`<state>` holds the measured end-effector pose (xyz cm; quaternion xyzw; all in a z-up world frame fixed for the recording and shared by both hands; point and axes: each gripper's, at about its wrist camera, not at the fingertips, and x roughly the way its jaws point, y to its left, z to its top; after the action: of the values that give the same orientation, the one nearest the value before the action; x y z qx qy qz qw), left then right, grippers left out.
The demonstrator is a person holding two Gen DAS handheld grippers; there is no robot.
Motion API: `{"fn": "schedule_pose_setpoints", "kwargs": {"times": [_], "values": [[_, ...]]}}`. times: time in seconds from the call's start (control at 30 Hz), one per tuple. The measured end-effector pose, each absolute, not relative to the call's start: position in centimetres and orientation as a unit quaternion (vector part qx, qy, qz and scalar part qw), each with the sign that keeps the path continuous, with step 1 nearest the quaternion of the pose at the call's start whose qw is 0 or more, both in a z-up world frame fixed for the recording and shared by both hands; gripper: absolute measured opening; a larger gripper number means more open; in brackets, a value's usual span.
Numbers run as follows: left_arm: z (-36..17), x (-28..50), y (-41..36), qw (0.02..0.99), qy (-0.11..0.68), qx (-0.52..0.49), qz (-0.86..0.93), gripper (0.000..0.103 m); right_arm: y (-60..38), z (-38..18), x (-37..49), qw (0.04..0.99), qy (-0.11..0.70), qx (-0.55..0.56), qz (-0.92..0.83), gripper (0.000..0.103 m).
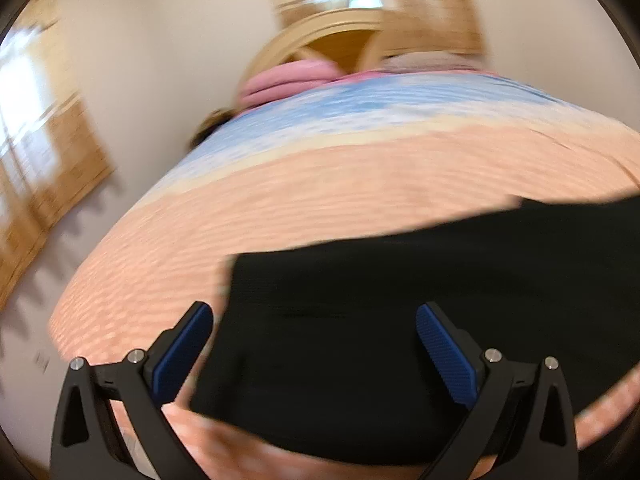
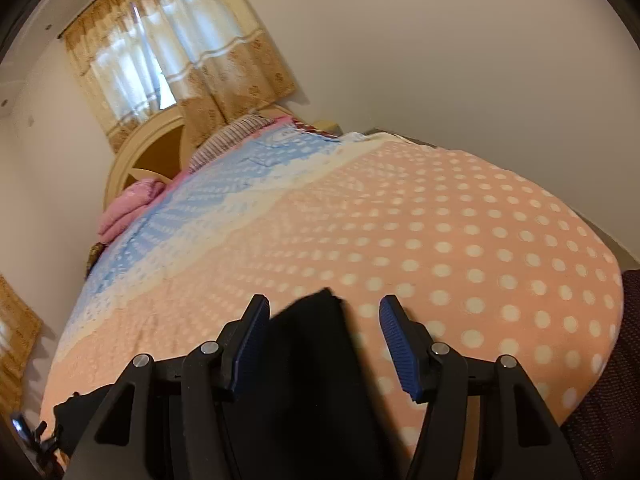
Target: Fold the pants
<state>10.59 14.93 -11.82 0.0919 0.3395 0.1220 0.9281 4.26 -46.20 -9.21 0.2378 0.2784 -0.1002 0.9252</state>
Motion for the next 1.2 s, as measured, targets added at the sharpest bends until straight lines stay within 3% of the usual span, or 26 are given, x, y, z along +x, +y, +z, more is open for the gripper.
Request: {"fn": "schedule_pose_setpoints", "kwargs": {"times": [0.2,0.37,0.6,0.87,1.2], "values": [[-12.7,13.8,22.4,0.916,0.375,0.01,0.146,0.1,-44.2,-8.1,4.3,0.937,0.265,0.203,-0.1,0.059],[-14.7,15.4,21.9,0.906,0.383,0.04,0.177,0.103,-45.5,-8.3,3.2,0.931,0.264,0.223,-0.12,0.059],[-13.9,13.4,22.6,0.912,0.364,0.002,0.187,0.103,-48.8,-9.0,-1.4,0.916,0.266,0.267,-0.137,0.059],[-11.5,10.4,17.5,0.935,0.327,0.008,0.138,0.103,-48.9,-10.4,-2.5,0.905,0.287,0.305,-0.078,0.049],[-14.9,11.6,14.0,0.926,0.356,0.055,0.115,0.103,-46.8,-10.9,-2.0,0.909,0.313,0.271,-0.055,0.044]]}}
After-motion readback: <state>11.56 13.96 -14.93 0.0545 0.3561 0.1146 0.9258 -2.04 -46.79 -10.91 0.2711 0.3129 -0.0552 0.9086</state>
